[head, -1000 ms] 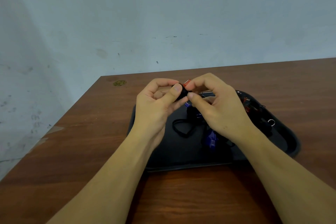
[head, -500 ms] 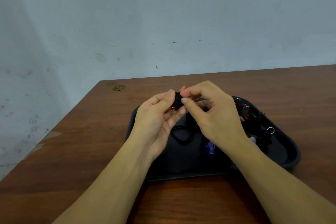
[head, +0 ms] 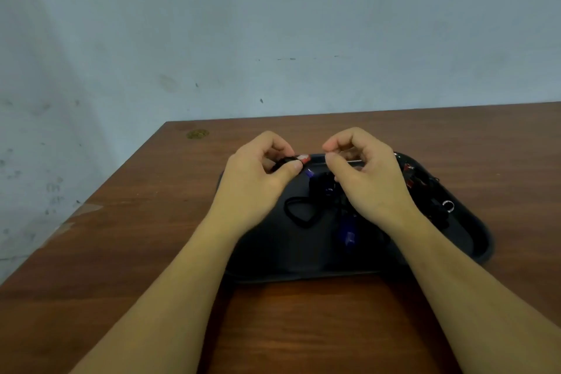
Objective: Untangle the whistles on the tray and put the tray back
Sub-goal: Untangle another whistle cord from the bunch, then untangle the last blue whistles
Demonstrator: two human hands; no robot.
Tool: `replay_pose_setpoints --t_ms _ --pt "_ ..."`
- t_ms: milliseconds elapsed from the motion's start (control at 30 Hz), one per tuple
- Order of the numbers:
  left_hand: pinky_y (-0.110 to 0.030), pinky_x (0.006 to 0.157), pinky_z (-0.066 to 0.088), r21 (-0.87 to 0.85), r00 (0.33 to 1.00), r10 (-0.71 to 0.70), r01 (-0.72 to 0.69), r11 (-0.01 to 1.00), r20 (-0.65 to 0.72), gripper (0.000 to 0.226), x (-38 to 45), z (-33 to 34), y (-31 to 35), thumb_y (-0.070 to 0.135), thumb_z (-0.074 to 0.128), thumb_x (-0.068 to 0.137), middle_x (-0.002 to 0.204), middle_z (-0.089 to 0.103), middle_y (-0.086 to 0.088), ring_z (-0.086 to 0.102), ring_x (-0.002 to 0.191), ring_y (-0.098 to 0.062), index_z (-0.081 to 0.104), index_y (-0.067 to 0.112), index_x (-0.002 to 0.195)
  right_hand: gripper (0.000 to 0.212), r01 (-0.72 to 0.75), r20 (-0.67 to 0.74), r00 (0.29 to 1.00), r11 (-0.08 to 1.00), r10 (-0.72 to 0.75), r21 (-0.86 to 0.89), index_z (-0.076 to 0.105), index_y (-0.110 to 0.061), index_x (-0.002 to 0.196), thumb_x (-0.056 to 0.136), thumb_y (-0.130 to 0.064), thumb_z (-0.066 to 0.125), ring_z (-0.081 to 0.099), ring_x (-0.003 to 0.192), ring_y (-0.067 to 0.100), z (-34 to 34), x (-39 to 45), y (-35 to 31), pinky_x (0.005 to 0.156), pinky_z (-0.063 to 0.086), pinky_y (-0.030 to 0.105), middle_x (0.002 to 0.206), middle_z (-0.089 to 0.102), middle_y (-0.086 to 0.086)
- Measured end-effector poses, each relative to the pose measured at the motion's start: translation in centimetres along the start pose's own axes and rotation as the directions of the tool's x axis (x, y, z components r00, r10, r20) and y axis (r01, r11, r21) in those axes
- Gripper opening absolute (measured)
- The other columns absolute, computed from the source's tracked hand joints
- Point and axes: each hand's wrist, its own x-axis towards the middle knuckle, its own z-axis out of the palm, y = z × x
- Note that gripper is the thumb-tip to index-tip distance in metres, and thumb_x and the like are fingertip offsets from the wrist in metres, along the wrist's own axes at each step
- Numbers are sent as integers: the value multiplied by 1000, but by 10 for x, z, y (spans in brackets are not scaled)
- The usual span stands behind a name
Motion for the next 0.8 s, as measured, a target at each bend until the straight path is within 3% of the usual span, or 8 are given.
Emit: replay_pose_setpoints --t_ms 100,200,300,400,533,633,700,800 --pt "-27 71 50 226 998 51 -58 972 37 15 -1 -1 -5 31 75 86 84 64 9 60 78 -12 60 26 87 14 -6 107 994 974 31 -227 64 -28 91 93 -15 60 57 70 3 -3 3 -5 64 47 18 83 64 -11" --pt "-36 77 51 396 991 5 -59 916 137 16 -1 -1 -9 33 72 88 90 61 8 59 87 -18 59 25 92 18 4 296 944 887 149 -462 65 -29 91 92 -13 57 57 70 1 -11 10 -19 62 42 19 81 63 -13" --pt "-36 78 49 428 973 -63 -39 903 221 15 -4 -1 -11 31 71 88 97 62 4 58 93 -21 59 24 95 33 33 493 810 814 318 -580 69 -31 86 89 -2 54 60 71 11 -26 10 -38 65 45 28 80 67 -6" --pt "-34 83 46 407 979 -8 -77 910 204 20 -6 2 -9 32 70 89 106 60 0 56 98 -20 60 22 103 38 70 592 679 764 434 -641 73 -31 93 87 3 56 66 85 22 -39 4 -53 75 55 41 98 72 2" --pt "-27 82 37 360 984 158 -177 916 83 11 -8 5 1 27 62 92 100 56 4 50 100 -18 63 20 101 36 98 615 572 700 542 -707 67 -34 115 88 -9 70 59 90 10 -42 -5 -55 78 48 28 115 62 -5" --pt "-28 80 42 284 973 215 -229 931 78 9 -12 10 9 27 59 94 92 59 6 53 92 -16 65 21 91 29 127 596 628 691 500 -712 63 -34 114 89 -24 75 59 89 13 -39 -9 -45 74 46 25 105 62 -4" --pt "-27 72 45 151 974 201 -216 965 105 16 -14 10 16 31 58 96 82 62 8 57 79 -11 66 23 85 16 131 578 717 740 389 -660 65 -32 100 88 -39 74 60 84 15 -39 -9 -42 73 47 29 95 64 -5" --pt "-21 61 43 -30 968 149 -146 989 200 23 -18 12 24 41 59 96 72 65 8 57 64 -6 68 25 82 19 127 480 853 812 203 -570 69 -30 90 86 -49 71 63 87 16 -44 -5 -45 81 52 38 93 67 -8"
